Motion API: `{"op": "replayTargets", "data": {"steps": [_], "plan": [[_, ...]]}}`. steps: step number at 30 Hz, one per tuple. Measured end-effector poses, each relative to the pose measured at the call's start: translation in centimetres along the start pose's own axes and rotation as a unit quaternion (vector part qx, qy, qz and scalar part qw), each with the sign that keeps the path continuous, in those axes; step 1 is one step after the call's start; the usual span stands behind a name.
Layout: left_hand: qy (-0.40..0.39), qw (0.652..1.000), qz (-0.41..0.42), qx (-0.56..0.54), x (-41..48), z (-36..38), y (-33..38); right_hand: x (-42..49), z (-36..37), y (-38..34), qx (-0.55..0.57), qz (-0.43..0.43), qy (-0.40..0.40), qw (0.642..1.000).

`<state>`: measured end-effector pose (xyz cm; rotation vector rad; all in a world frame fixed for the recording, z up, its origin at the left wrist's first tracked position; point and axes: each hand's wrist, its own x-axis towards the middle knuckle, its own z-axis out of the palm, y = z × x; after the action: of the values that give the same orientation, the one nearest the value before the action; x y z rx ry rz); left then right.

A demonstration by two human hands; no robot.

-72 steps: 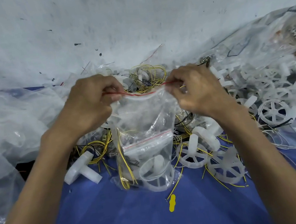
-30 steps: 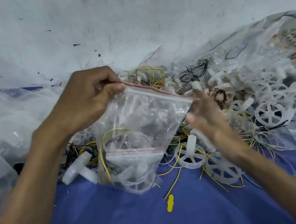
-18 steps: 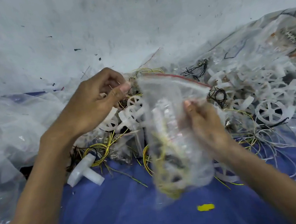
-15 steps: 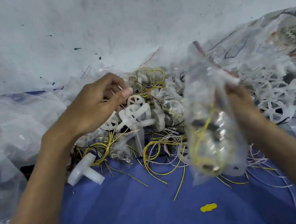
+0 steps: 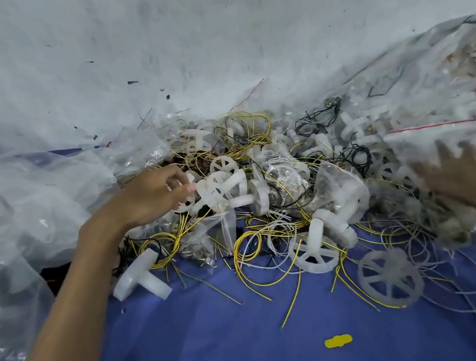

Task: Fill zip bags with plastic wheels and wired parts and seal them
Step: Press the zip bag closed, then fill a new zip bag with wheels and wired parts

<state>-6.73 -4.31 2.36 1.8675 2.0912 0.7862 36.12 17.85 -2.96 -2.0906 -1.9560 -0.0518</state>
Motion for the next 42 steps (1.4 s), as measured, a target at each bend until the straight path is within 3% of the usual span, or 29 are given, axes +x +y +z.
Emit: {"op": "replayTargets", "data": {"steps": [2, 7, 13, 15, 18, 26, 32, 35, 38, 40, 42], "plan": [[-0.002, 0.998, -0.047, 0.049, 0.4, 0.0, -1.3, -0.9, 1.2, -0.8, -0.068, -0.038, -0.033, 0.996], [0.055, 0.977, -0.144, 0.147, 0.7, -0.1, -3.2, -0.9, 1.0, -0.9, -0.055, -0.036, -0.010, 0.998], [0.139, 0.935, -0.264, 0.191, 0.5, -0.3, -5.5, -1.2, 1.1, -1.1, -0.062, -0.045, 0.017, 0.997], [0.092, 0.930, -0.298, 0.195, 0.5, 0.0, -6.3, -1.3, 1.2, -1.2, -0.064, -0.054, 0.022, 0.996], [0.019, 0.938, -0.277, 0.207, 0.9, 1.1, -7.1, -1.4, 1.4, -1.1, -0.057, -0.069, 0.036, 0.995], [0.110, 0.933, -0.243, 0.240, 1.0, 1.4, -6.6, -1.3, 0.4, -1.0, 0.059, -0.085, 0.019, 0.994], [0.119, 0.954, -0.234, 0.148, 0.9, -1.0, -6.8, -1.7, -0.8, -1.4, 0.121, -0.142, 0.001, 0.983], [0.218, 0.908, -0.294, 0.205, 0.3, -1.8, -8.5, -2.1, -0.8, -1.9, 0.129, -0.157, -0.006, 0.979], [0.138, 0.886, -0.394, 0.201, -0.6, -0.8, -10.4, -2.4, -0.5, -2.5, 0.117, -0.167, -0.011, 0.979], [0.098, 0.893, -0.391, 0.198, -1.0, 0.3, -11.3, -2.5, -0.6, -2.7, 0.114, -0.170, -0.013, 0.979], [0.134, 0.901, -0.356, 0.208, -1.0, 0.4, -11.5, -2.5, -0.7, -2.9, 0.119, -0.177, -0.017, 0.977]]}}
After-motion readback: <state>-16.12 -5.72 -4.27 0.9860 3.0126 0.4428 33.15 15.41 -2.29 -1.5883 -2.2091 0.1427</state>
